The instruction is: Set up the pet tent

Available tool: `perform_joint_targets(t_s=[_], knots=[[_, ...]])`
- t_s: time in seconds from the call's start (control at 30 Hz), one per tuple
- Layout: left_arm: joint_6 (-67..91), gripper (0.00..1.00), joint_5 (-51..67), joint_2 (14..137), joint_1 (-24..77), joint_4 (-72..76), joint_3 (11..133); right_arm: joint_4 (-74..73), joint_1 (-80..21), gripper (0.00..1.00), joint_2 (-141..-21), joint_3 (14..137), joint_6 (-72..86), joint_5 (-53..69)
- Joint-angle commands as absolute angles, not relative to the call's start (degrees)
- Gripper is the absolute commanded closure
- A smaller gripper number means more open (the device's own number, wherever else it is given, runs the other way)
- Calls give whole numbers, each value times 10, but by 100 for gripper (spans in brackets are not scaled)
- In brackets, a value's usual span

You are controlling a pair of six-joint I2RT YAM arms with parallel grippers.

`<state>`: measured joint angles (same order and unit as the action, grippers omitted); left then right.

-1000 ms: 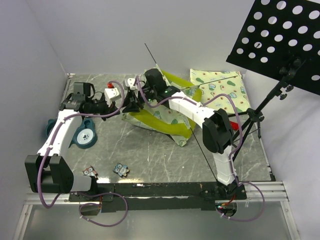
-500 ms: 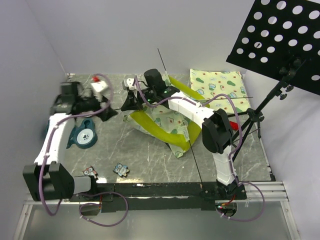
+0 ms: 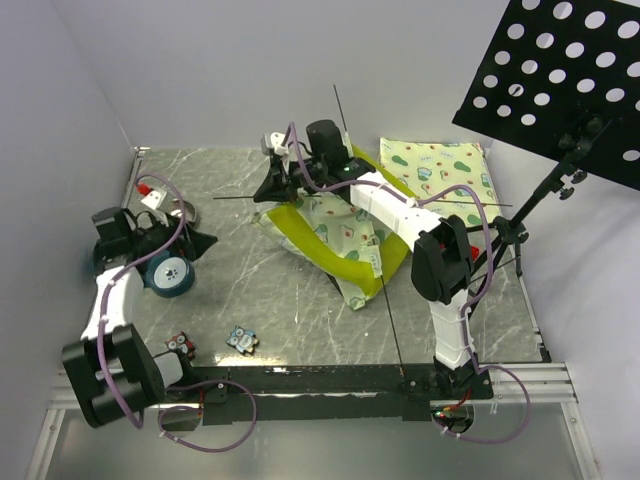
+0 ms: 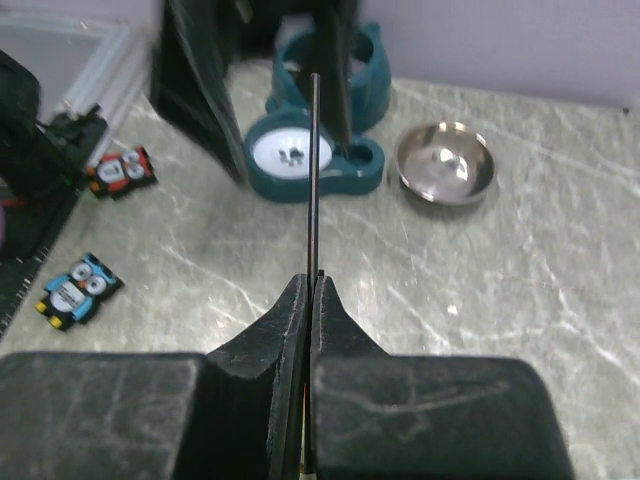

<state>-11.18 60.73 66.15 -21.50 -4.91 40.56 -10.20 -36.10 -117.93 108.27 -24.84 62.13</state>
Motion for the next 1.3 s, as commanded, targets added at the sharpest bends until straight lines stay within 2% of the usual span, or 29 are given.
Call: perform_joint_targets(t_s=[0.0, 0.23, 0.5, 0.77, 0.9, 0.97, 1.1, 1.2, 1.27], knots=[[-5, 1, 637, 693, -166, 202, 375, -84, -362, 100, -1125, 1126, -215, 655], [94, 0, 585, 752, -91, 439, 330, -94, -363, 100, -1114, 1150, -192, 664], [132, 0, 628, 838, -55, 548, 354, -94, -373, 100, -1096, 1146, -180, 655], [289, 1, 610, 939, -4, 767, 372, -114, -377, 100, -1100, 1159, -185, 637], [386, 5, 609, 1009, 17, 892, 397, -118, -380, 100, -1101, 1162, -185, 630], [435, 16, 616, 1041, 23, 948, 410, -121, -380, 100, -1101, 1163, -185, 625], [476, 67, 622, 1045, 22, 988, 404, -149, -377, 100, -1100, 1166, -206, 614], [453, 97, 612, 992, 2, 920, 384, -188, -367, 100, -1094, 1162, -236, 608], [442, 99, 606, 943, -28, 866, 374, -212, -359, 100, -1085, 1148, -264, 603]])
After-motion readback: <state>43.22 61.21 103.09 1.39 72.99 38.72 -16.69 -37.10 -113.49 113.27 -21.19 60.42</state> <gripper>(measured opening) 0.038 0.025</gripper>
